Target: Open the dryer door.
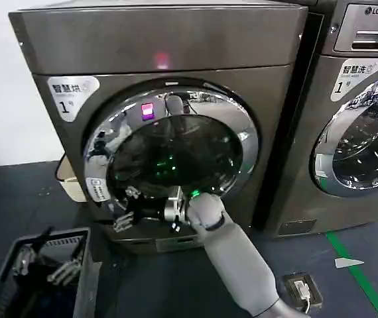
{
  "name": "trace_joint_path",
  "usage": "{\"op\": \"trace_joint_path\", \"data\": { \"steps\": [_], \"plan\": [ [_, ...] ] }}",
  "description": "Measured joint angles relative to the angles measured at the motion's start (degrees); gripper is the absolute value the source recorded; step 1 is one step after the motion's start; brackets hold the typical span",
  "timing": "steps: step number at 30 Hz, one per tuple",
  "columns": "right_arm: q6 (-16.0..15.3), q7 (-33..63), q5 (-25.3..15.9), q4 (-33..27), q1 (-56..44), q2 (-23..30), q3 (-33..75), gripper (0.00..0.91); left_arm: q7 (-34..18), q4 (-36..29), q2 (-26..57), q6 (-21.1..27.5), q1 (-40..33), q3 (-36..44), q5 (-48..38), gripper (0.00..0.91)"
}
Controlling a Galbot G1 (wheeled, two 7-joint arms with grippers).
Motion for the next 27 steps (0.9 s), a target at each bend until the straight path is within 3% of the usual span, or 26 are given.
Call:
{"op": "trace_joint_path", "data": {
  "steps": [21, 27],
  "plan": [
    [1.5, -20.7, 6.3, 4.5, -3.6, -5.7, 2.3, 0.907, -5.5, 8.5, 9.2, 6.0, -10.1, -1.6, -4.0, 0.907],
    [1.5, -24.6, 7.2, 6.2, -5.0, -6.7, 3.0, 0.907, 0.1, 10.4, 11.9, 5.3, -12.0, -1.7, -7.4, 0.907]
  ]
}}
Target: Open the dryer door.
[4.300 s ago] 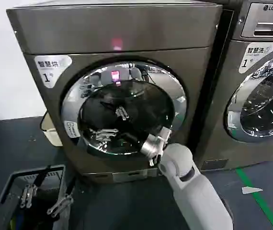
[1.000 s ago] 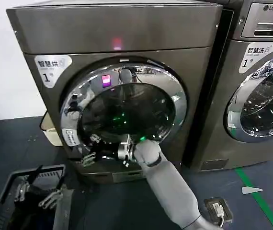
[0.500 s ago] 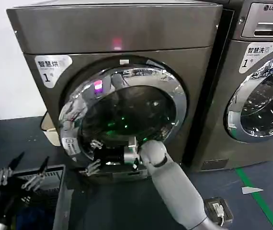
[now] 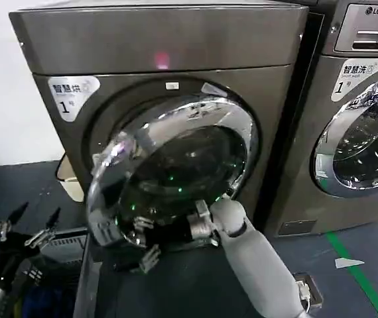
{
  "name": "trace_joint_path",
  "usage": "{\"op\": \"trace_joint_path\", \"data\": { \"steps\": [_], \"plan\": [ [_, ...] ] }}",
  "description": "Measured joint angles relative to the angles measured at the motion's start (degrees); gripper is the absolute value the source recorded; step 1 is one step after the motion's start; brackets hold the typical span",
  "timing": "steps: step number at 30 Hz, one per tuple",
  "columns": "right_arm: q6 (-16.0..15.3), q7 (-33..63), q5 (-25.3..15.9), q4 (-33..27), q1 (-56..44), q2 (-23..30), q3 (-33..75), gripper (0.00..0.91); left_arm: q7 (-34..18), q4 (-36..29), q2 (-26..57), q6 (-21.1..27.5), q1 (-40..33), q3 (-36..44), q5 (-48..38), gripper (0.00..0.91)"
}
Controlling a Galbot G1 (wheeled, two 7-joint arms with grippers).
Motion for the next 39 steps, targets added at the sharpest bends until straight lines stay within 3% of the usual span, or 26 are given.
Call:
{"op": "trace_joint_path", "data": {
  "steps": [6, 21, 39],
  "plan": [
    [0.4, 0.0, 1.7, 1.4, -1.3, -1.2, 1.1, 0.907, 3.0, 2.1, 3.4, -2.3, -2.1, 1.5, -5.4, 0.907],
    [1.4, -0.2, 3.7, 6.8, -8.1, -6.3, 4.2, 0.907, 2.8, 9.1, 12.2, -0.1, -9.6, 7.6, -20.6, 0.907],
    [2.4, -0.1, 6.0, 11.9, -17.8, -11.9, 16.0, 0.907, 4.7, 10.6, 16.1, 3.5, -17.3, 18.6, -21.2, 0.907]
  ]
}}
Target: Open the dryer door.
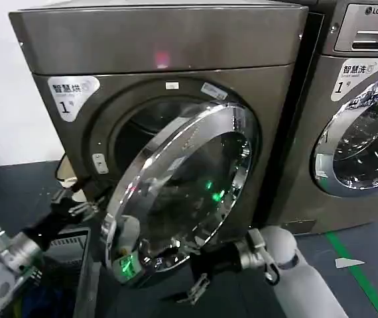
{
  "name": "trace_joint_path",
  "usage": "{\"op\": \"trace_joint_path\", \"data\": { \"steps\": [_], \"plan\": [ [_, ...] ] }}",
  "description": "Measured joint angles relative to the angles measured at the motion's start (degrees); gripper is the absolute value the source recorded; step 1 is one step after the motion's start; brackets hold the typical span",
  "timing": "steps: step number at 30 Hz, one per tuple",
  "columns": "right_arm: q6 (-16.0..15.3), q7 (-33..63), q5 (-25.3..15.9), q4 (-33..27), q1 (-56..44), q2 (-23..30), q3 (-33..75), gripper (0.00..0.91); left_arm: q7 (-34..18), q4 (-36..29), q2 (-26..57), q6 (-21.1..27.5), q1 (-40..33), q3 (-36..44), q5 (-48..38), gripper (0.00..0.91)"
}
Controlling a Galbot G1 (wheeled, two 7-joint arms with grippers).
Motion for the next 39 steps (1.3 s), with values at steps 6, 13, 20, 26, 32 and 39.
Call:
{"op": "trace_joint_path", "data": {
  "steps": [6, 13, 20, 26, 32, 39],
  "plan": [
    [0.5, 0.0, 0.1, -1.7, -2.8, 0.3, 10.8, 0.907, 1.7, -0.7, -0.3, 0.3, -0.5, 2.9, 1.2, 0.907],
    [0.9, 0.2, -1.3, -2.9, -5.5, 1.7, 20.8, 0.907, 3.8, -2.6, -1.5, 0.2, -0.4, 5.4, 2.6, 0.907],
    [1.7, 3.5, -2.4, -4.3, -7.4, 4.9, 30.4, 0.907, 5.4, -4.3, -1.2, 0.1, 0.0, 7.6, 4.2, 0.907],
    [3.4, 12.0, -0.9, -4.1, -9.1, 6.8, 37.2, 0.907, 6.0, -5.6, -0.2, 0.0, 0.1, 9.7, 4.8, 0.907],
    [5.1, 24.4, -1.9, -1.3, -12.0, 7.4, 43.5, 0.907, 6.5, -6.7, 0.5, -0.5, 0.0, 12.9, 5.4, 0.907],
    [2.5, 39.3, -5.4, 4.0, -16.4, 9.2, 49.9, 0.907, 6.2, -7.1, 1.7, -2.5, -2.2, 20.4, 6.2, 0.907]
  ]
}}
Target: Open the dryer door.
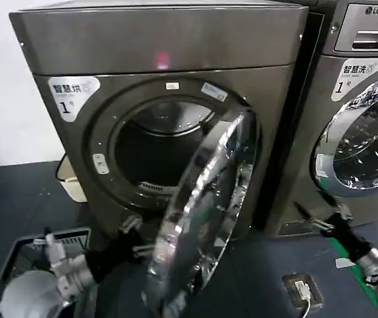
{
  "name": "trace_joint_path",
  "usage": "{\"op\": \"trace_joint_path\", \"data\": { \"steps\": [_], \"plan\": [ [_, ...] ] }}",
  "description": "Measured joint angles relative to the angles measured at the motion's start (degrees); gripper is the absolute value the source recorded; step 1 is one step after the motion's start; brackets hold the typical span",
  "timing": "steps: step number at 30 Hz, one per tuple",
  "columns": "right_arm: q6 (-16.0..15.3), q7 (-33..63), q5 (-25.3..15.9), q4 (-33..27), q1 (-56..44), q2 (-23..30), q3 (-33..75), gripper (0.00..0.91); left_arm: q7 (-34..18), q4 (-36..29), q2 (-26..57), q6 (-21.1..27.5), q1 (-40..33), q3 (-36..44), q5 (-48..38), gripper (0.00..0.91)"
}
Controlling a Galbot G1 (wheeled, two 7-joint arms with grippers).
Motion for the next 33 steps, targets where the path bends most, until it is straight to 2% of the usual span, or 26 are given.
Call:
{"op": "trace_joint_path", "data": {
  "steps": [12, 17, 21, 33],
  "plan": [
    [-4.5, 19.6, 3.8, 8.4, -4.5, 0.4, 10.0, 0.907, 0.0, 1.1, -0.6, -1.5, -5.7, 11.6, 1.1, 0.907],
    [-5.4, 25.3, 3.2, 10.7, -6.1, 0.0, 13.9, 0.907, -0.7, 1.8, -0.7, -1.7, -8.0, 16.2, 2.0, 0.907],
    [-7.8, 29.6, 3.2, 10.9, -6.9, -0.9, 16.8, 0.907, -2.0, 2.6, -1.4, -2.7, -10.1, 20.3, 4.0, 0.907],
    [-8.4, 34.8, 4.3, 8.7, -11.3, -3.3, 26.8, 0.907, -4.7, 6.9, -6.2, -2.8, -18.6, 32.6, 6.0, 0.907]
  ]
}}
